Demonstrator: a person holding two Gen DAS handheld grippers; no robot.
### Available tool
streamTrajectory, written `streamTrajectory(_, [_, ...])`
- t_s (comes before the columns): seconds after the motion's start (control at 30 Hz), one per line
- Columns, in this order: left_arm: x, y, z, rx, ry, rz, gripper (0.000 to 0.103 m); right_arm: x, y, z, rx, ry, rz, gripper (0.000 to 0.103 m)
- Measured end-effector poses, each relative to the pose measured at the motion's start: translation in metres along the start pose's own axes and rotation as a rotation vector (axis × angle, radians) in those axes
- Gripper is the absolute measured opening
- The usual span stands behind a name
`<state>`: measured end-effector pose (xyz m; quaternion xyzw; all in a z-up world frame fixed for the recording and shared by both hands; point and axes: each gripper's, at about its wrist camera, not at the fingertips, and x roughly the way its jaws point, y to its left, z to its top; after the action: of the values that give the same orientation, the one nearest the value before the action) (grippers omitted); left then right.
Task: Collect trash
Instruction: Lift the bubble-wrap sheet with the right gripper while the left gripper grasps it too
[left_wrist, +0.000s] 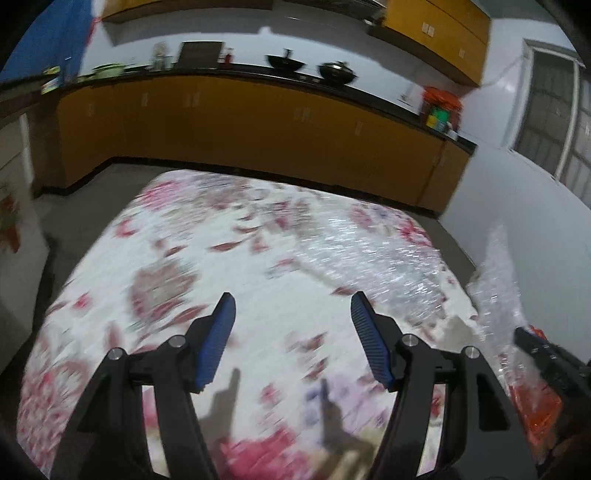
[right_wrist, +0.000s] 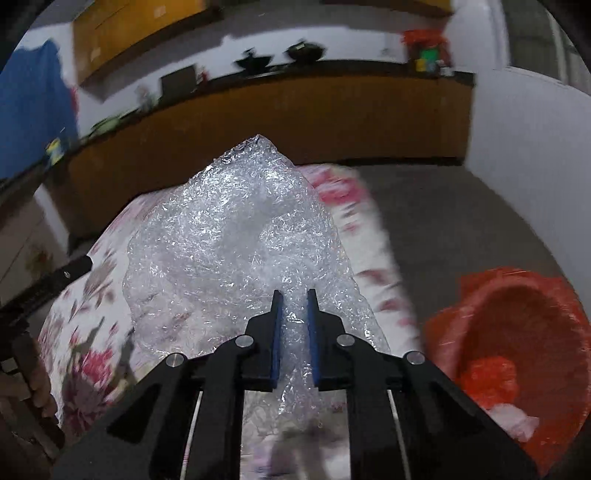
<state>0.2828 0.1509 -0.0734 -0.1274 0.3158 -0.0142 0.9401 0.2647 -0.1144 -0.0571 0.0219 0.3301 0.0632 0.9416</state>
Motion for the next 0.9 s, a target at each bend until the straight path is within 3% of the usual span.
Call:
streamTrajectory(0.27, [0.098, -0.068, 0.026, 0.069, 0.141, -0.076, 0.079, -0.007, -0.062, 0.006, 0.098, -0.01, -0.088, 0.013])
streamTrajectory(0.5, [0.159, -0.09, 0.022, 0.153, 0.275, 0.019, 0.086, -0.005, -0.088, 0.0, 0.158, 0.009, -0.095, 0.013])
streamTrajectory(0.67, [0.164, -0.091, 0.013, 0.173, 0.277, 0.029, 0.085, -0.004, -0.098, -0.004, 0.209, 0.016, -0.073, 0.013])
streamTrajectory(0.73, [0.163, -0.093, 0.012, 0.175, 0.277, 0.028, 0.079, -0.005, -0.1, -0.006, 0.222, 0.017, -0.061, 0.013])
streamTrajectory(0.8, [0.16, -0.098, 0.012, 0.192, 0.267, 0.021, 0.051, -0.01, -0.096, -0.011, 0.231, 0.015, -0.052, 0.013])
streamTrajectory(0.9, [0.157, -0.106, 0.01, 0.214, 0.264, -0.015, 0.023, -0.018, -0.096, -0.014, 0.241, 0.013, -0.042, 0.013])
